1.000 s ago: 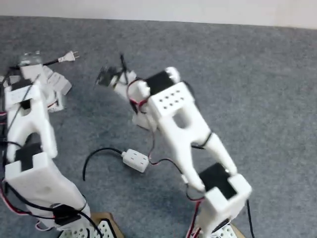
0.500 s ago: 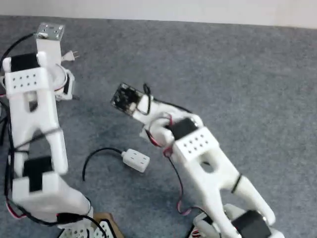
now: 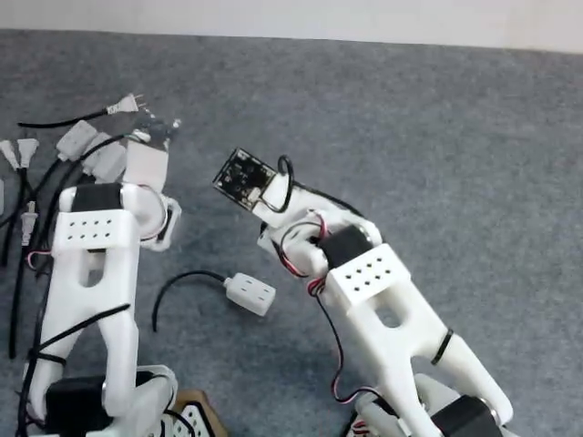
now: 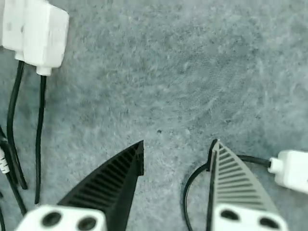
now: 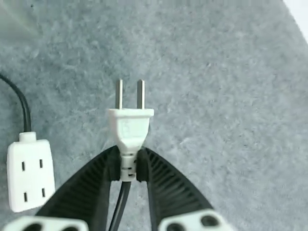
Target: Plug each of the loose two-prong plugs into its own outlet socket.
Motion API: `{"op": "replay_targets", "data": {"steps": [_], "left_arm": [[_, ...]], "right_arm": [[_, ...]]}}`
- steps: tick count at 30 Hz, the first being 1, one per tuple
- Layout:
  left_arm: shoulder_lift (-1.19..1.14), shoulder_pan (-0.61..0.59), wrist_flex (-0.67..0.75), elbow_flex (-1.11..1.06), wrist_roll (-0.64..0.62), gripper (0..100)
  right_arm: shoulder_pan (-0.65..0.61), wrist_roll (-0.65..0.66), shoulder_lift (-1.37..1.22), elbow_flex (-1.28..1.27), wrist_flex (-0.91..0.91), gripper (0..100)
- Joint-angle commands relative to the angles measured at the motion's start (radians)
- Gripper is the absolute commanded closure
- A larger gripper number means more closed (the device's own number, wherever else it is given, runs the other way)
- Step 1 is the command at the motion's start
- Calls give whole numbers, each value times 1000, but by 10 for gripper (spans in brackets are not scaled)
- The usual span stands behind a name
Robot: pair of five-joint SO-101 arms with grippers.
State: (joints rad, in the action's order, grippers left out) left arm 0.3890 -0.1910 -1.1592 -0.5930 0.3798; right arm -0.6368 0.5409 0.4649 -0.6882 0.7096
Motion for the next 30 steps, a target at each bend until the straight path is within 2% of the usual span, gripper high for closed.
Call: {"op": "replay_targets", "data": {"steps": [1,3,6,12,19,25,30], "left_arm": [[48,53,-46,-28,44,769],[42,65,-46,-48,52,769],[41,108,-51,-102,137,769],[41,157,-52,-160,169,769],[39,163,-74,-166,175,769],[39,165,-71,-166,175,769],[39,165,-71,-166,175,769]], "right_arm": [[8,-20,90,-51,-74,991],[12,-20,134,-87,-73,991],[15,-25,213,-110,-59,991],[22,-52,254,-53,36,991],[27,-55,226,91,142,991],[19,-115,220,189,209,991],[-38,-138,219,193,209,991]]}}
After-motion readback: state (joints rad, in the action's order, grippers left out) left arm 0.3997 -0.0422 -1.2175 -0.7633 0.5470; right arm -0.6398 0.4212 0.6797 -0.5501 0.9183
